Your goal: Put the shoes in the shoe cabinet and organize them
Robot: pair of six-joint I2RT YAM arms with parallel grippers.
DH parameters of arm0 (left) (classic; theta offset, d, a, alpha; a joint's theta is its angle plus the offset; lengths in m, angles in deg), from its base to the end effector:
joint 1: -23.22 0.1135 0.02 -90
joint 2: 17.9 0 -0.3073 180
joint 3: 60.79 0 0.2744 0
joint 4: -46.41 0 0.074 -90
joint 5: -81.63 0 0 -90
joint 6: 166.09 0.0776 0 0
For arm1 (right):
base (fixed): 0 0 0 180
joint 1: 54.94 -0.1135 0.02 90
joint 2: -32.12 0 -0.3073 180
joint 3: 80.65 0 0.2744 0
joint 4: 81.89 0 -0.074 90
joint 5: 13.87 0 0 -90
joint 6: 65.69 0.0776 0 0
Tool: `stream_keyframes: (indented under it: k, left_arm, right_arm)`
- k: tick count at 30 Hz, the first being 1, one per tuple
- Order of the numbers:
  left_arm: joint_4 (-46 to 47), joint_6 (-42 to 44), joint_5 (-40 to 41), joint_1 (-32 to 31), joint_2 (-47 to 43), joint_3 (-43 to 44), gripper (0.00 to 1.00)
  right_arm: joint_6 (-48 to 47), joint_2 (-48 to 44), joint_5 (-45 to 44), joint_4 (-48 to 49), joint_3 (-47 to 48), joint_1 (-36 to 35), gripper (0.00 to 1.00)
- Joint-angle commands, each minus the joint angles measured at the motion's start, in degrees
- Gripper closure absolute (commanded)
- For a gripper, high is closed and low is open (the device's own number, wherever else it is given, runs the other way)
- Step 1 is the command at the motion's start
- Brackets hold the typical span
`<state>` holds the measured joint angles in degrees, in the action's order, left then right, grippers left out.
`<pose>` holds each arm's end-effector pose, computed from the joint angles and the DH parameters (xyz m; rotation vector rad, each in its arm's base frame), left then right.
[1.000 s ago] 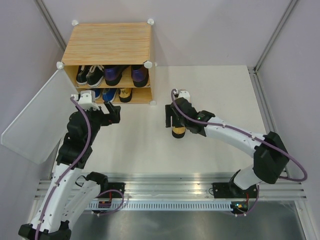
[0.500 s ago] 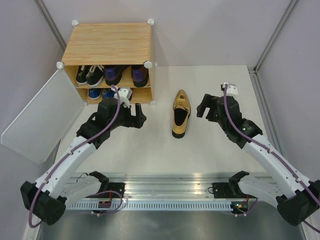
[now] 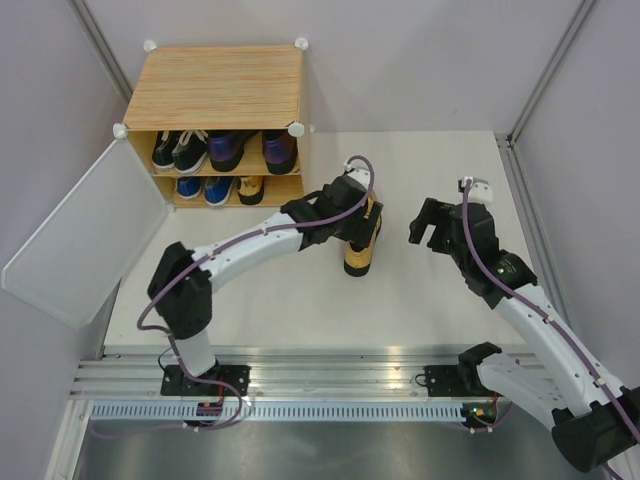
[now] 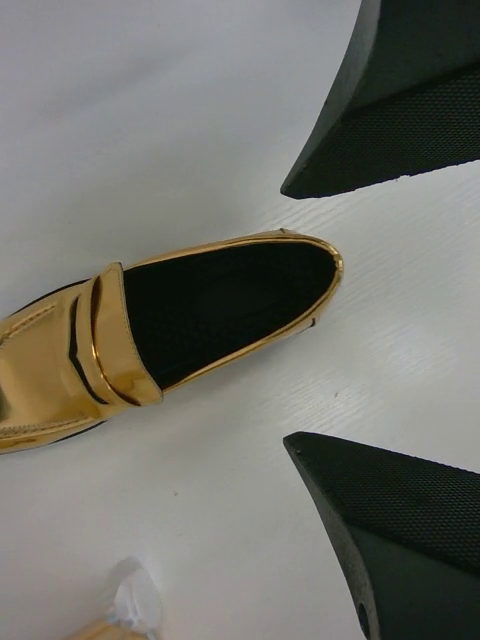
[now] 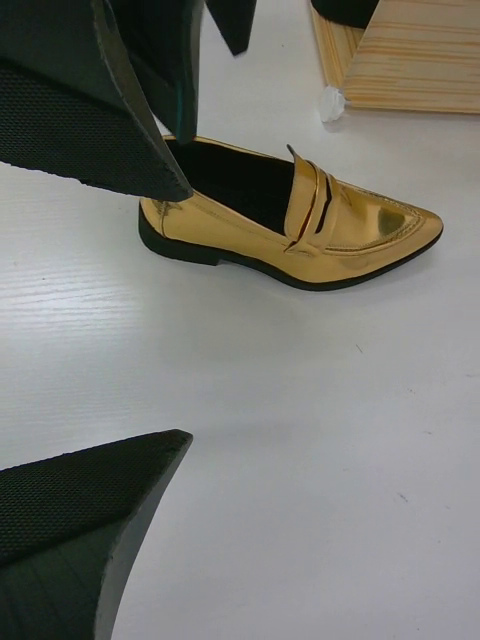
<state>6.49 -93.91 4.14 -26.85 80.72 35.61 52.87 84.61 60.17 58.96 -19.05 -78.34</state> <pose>0.3026 -0.3353 0.3062 0.5334 2.2495 -0.3622 0.2218 0.0727 0.3263 0.2613 2.0671 0.2631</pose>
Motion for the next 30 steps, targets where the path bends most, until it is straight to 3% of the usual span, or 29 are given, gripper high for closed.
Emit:
stream_keyframes:
  k: [1, 14, 26, 30]
  left_arm:
    - [-1.7, -3.7, 1.5, -1.0, 6.8, 5.3, 0.01]
    - [-0.9, -9.5, -1.7, -1.5, 19.8, 8.4, 0.01]
    - [1.7, -14.6, 0.4, -1.5, 24.2, 5.2, 0.01]
    - [1.7, -15.7, 1.1, -1.3, 26.2, 4.4, 0.11]
  right_arm:
    - [-1.0, -2.7, 1.2, 0.5, -0.1, 0.4, 0.02]
    - [-0.9, -3.3, 2.3, 1.9, -2.3, 0.5, 0.02]
    - [-0.7, -3.7, 2.1, 2.8, -3.4, 0.5, 0.02]
    - [-0.7, -4.0, 2.1, 2.7, -3.6, 0.5, 0.02]
